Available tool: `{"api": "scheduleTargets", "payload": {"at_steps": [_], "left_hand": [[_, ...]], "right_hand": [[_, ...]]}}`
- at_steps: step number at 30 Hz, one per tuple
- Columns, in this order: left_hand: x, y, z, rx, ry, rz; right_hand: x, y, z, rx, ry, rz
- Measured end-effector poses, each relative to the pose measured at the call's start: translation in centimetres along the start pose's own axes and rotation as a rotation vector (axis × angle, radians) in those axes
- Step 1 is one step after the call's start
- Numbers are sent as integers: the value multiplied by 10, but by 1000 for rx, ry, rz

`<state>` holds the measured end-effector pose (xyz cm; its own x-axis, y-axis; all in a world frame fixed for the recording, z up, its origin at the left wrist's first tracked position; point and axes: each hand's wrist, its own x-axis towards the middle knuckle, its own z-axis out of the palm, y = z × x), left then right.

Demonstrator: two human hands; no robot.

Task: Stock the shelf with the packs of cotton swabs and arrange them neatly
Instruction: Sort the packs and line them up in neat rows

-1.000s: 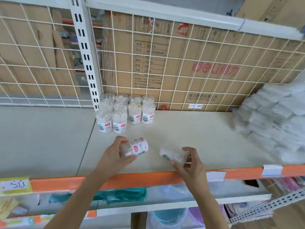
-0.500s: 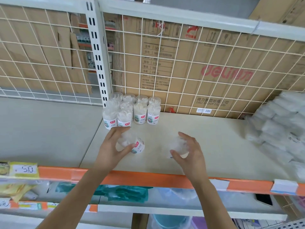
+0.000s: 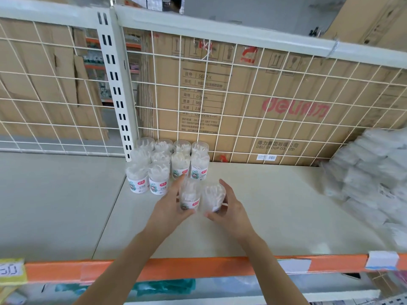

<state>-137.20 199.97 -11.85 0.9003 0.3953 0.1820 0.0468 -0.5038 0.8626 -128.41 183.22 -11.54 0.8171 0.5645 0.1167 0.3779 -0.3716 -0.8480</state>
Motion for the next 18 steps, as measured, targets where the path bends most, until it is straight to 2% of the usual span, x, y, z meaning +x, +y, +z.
{"api": "scheduleTargets", "payload": {"at_steps": [4,7,11,14,18], "left_hand": [[4,-9,1,-2,-49,-45],[6,-10,0,30,-69,-64],[6,-14,-1,39,-90,-39],[8,-18,-1,45,-71,-7],[8,-19,0,56,-65,12]], "right_hand": [[5,8,4,-25,-41,44],[9,12,7,-53,-9,55],[12,14,4,-91,-3,83],[5,15,0,-29,-45,50],[1,15,-2,-21,-6,57]]}}
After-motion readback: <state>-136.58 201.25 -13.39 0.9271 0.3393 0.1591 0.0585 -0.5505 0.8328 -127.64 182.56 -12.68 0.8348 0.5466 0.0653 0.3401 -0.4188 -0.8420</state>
